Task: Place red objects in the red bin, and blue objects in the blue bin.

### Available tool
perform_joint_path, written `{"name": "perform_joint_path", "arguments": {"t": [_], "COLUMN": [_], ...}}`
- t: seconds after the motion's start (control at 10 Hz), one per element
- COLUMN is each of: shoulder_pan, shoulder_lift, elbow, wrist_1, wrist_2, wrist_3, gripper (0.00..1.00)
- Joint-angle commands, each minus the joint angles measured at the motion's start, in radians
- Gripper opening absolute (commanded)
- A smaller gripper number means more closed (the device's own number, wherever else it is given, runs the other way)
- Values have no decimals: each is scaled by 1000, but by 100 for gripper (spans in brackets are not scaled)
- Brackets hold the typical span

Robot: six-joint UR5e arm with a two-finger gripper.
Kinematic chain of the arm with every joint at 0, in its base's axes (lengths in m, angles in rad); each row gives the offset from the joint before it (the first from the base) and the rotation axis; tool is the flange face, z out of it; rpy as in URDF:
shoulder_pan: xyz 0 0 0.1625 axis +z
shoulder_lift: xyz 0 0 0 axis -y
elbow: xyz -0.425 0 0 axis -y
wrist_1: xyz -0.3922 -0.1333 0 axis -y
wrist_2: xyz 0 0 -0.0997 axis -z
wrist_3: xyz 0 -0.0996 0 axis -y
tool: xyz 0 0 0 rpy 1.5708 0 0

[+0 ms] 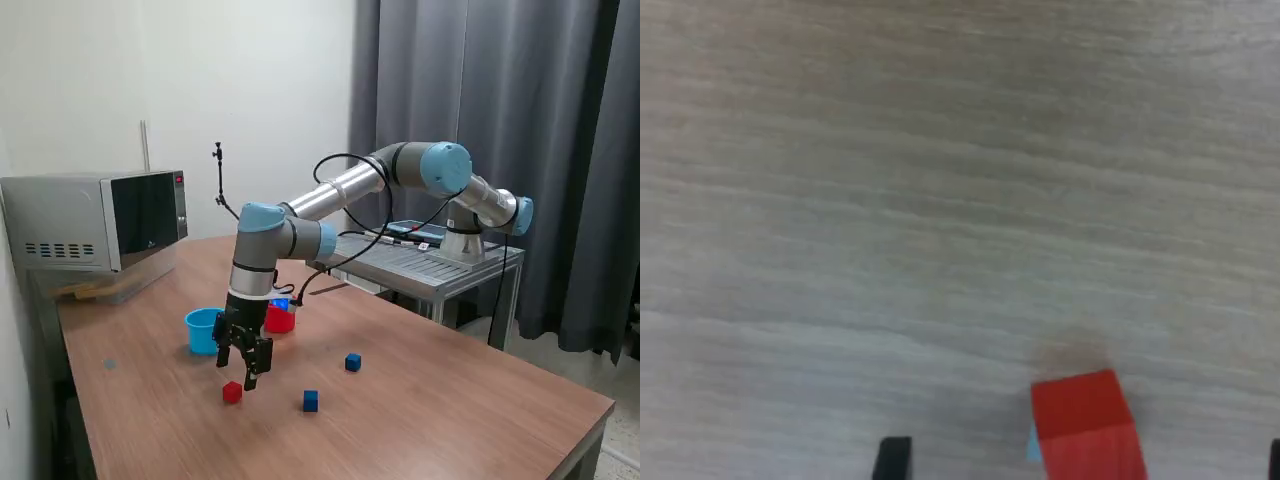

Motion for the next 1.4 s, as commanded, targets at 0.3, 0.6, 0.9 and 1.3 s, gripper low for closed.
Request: {"name": "perform_joint_path", "arguments": {"t": [0.3,0.6,0.9,1.3], "shoulder_pan": [0,3,3,3], "shoulder_lift": [15,16,16,16], "elbow": [-15,-5,4,-8], "wrist_1": [2,26,37,37], "wrist_2": [61,72,72,67], "wrist_3": [-38,-107,-118,-127], "gripper": [100,100,100,100]}}
